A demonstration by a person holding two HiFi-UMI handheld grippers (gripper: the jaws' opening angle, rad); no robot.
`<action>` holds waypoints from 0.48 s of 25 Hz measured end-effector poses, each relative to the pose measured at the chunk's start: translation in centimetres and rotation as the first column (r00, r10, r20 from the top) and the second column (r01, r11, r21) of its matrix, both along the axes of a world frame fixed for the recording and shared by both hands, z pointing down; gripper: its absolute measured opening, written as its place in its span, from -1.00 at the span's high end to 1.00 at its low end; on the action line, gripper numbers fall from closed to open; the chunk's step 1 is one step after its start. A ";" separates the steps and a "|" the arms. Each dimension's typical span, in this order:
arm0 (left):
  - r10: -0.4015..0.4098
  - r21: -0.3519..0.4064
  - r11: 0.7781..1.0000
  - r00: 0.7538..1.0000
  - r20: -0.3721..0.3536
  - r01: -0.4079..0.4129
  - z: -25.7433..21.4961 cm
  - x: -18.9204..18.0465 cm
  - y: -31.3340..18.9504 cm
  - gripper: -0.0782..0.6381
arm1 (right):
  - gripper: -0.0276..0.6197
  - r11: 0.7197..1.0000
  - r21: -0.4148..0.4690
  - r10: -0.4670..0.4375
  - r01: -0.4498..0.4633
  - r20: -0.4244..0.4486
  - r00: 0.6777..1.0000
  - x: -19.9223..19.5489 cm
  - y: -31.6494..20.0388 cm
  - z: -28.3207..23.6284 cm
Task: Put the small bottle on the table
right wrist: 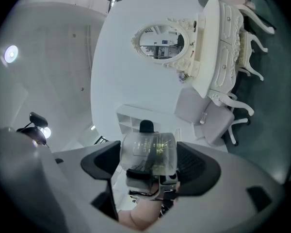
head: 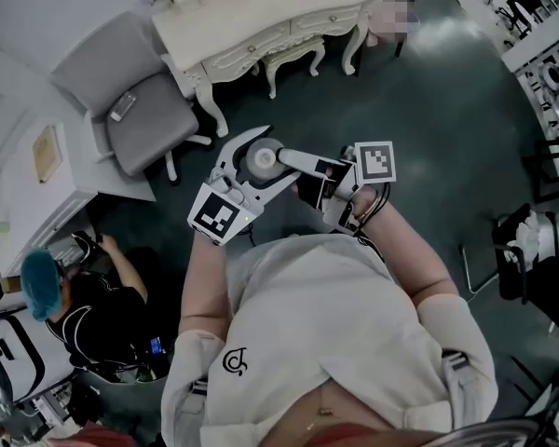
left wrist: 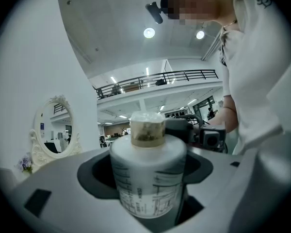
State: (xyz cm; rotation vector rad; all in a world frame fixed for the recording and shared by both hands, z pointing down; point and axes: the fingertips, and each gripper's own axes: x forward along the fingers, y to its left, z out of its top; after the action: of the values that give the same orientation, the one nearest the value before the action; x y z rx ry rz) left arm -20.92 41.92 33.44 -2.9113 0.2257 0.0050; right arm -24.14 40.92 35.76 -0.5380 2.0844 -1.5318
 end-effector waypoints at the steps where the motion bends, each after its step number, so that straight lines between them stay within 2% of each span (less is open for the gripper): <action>1: 0.001 0.001 1.000 1.000 0.002 -0.001 0.0 0.0 -0.1 -0.19 | -0.21 1.000 -0.001 -0.003 0.003 -0.001 1.000 0.0 -0.1 0.0; 6: -0.007 0.002 1.000 1.000 0.004 0.007 -0.3 0.1 -0.2 -0.19 | -0.20 1.000 0.007 -0.008 0.008 0.001 1.000 0.1 -0.2 -0.3; 12: -0.061 -0.025 0.998 0.998 0.033 0.062 1.7 4.9 -5.9 -0.19 | -0.20 0.998 -0.019 -0.056 0.056 0.022 0.998 4.9 -5.6 1.3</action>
State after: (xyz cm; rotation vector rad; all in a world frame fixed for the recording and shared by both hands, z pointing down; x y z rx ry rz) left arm -16.01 36.02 35.11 -2.9265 0.3125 -0.0551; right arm -19.26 35.31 37.07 -0.4721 2.0862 -1.5843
